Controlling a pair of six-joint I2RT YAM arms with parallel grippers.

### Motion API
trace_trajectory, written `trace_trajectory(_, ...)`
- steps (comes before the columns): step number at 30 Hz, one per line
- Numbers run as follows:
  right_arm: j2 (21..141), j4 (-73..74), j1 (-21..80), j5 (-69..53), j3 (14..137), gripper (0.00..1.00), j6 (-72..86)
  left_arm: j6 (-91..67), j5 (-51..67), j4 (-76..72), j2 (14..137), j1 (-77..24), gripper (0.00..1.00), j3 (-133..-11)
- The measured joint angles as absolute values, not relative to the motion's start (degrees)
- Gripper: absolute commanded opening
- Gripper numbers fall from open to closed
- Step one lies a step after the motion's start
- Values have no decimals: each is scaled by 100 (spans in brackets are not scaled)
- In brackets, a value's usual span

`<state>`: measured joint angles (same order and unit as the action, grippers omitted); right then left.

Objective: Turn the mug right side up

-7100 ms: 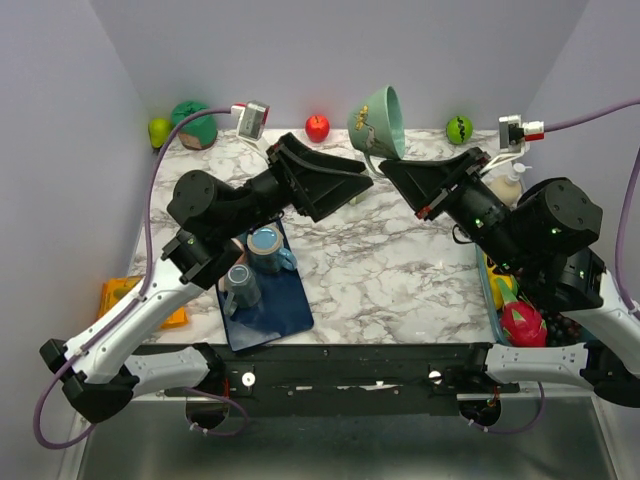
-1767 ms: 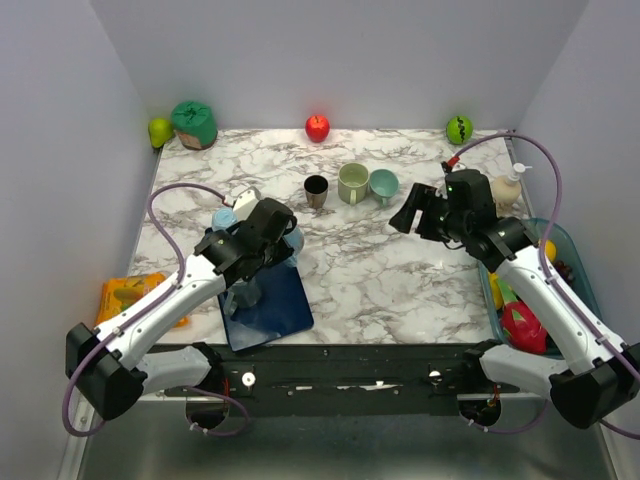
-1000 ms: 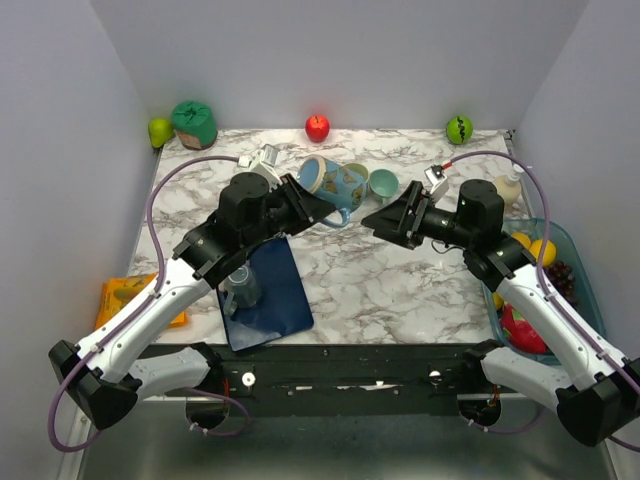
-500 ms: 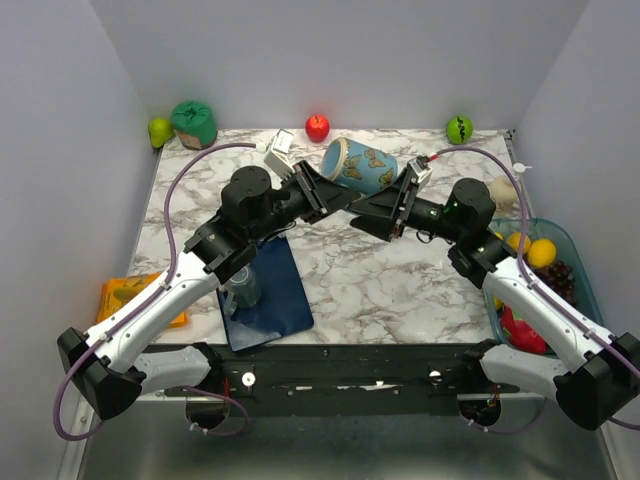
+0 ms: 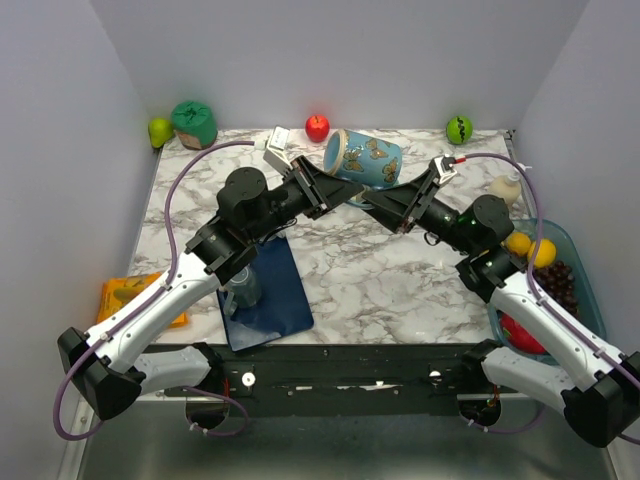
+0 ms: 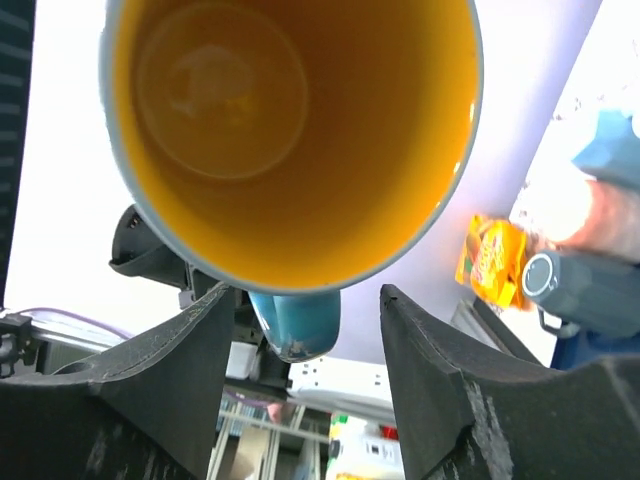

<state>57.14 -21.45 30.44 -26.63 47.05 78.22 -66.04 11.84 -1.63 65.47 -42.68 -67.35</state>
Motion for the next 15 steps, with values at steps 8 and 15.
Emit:
trace_trajectory(8, 5839, -2434, 3044, -2504, 4709, 52, 7905, -6611, 1221, -272, 6525, -4268, 0, -6731)
trace_trajectory(15, 6084, -2652, 3046, -2593, 4849, 14, 8005, -6646, 1245, -349, 6525, -4259, 0, -6670)
